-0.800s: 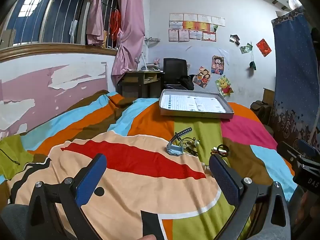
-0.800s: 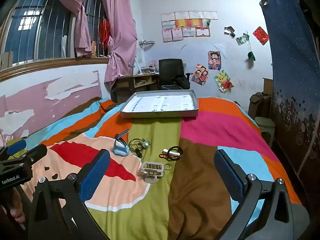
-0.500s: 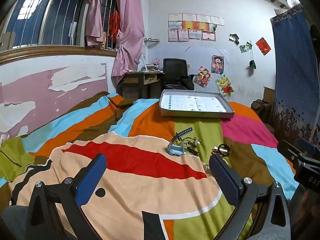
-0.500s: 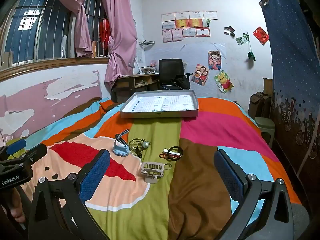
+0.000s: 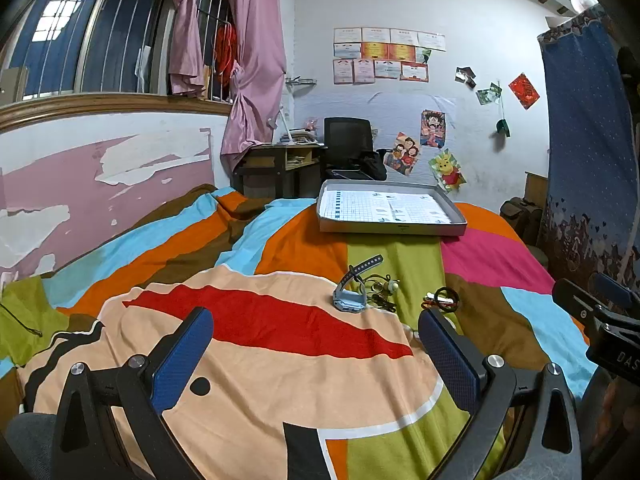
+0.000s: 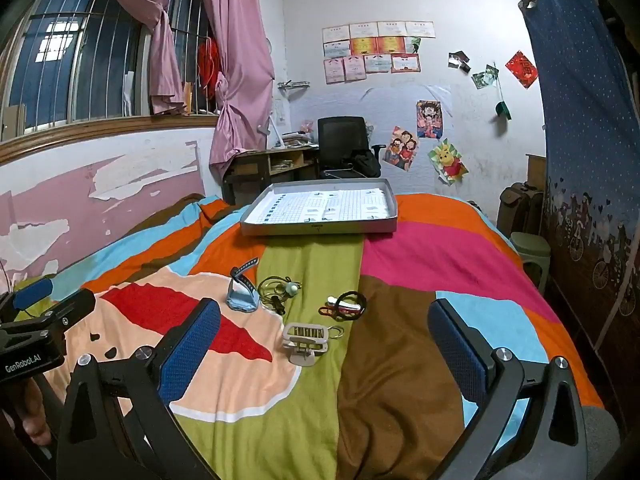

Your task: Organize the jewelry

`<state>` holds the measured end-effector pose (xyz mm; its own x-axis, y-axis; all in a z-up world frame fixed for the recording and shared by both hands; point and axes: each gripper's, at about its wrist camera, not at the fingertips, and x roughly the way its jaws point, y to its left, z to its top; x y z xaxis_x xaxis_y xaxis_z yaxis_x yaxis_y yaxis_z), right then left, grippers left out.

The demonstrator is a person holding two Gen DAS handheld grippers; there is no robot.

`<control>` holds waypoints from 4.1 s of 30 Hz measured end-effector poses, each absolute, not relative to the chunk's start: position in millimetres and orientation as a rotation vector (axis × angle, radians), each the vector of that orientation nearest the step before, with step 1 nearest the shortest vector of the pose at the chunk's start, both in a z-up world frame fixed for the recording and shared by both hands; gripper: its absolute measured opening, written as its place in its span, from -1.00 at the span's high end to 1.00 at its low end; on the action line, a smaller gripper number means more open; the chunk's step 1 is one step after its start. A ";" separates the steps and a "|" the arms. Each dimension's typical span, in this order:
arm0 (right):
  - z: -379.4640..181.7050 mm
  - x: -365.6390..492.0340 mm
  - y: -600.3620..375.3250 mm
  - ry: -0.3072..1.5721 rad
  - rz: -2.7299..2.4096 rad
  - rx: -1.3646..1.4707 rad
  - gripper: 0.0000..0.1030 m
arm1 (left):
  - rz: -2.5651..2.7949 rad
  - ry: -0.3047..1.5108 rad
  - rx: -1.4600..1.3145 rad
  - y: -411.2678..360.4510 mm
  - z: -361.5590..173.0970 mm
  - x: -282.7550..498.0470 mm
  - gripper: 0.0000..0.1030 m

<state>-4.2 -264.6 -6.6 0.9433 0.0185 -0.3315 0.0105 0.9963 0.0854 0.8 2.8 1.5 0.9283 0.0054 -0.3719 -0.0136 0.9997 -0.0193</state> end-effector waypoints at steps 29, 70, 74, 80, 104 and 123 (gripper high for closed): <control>-7.0 -4.2 -263.8 0.340 0.005 0.090 -0.98 | 0.015 0.376 -0.016 -1.3 0.5 -0.7 -1.00; -5.7 -5.3 -263.8 0.339 0.005 0.094 -0.98 | 0.016 0.373 -0.012 -1.8 0.6 -1.4 -1.00; -6.0 -5.2 -263.9 0.339 0.004 0.094 -0.98 | 0.014 0.378 -0.013 -2.9 1.8 1.2 -1.00; -5.7 -6.1 -266.0 0.334 -0.014 0.113 -0.98 | 0.001 0.392 -0.042 -0.6 3.2 3.5 -1.00; -19.3 132.2 -282.2 0.383 -0.041 0.230 -0.98 | -0.232 0.583 -0.071 5.0 -23.7 220.0 -1.00; -123.9 204.7 -232.8 0.781 0.078 0.136 -0.98 | -0.472 0.710 -0.091 -5.6 -95.6 297.0 -0.90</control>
<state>204.7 -232.8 -123.9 0.7080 0.1209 -0.6958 -0.0199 0.9883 0.1515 297.0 -5.6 -95.6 0.6585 -0.4469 -0.6056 0.3861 0.8912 -0.2379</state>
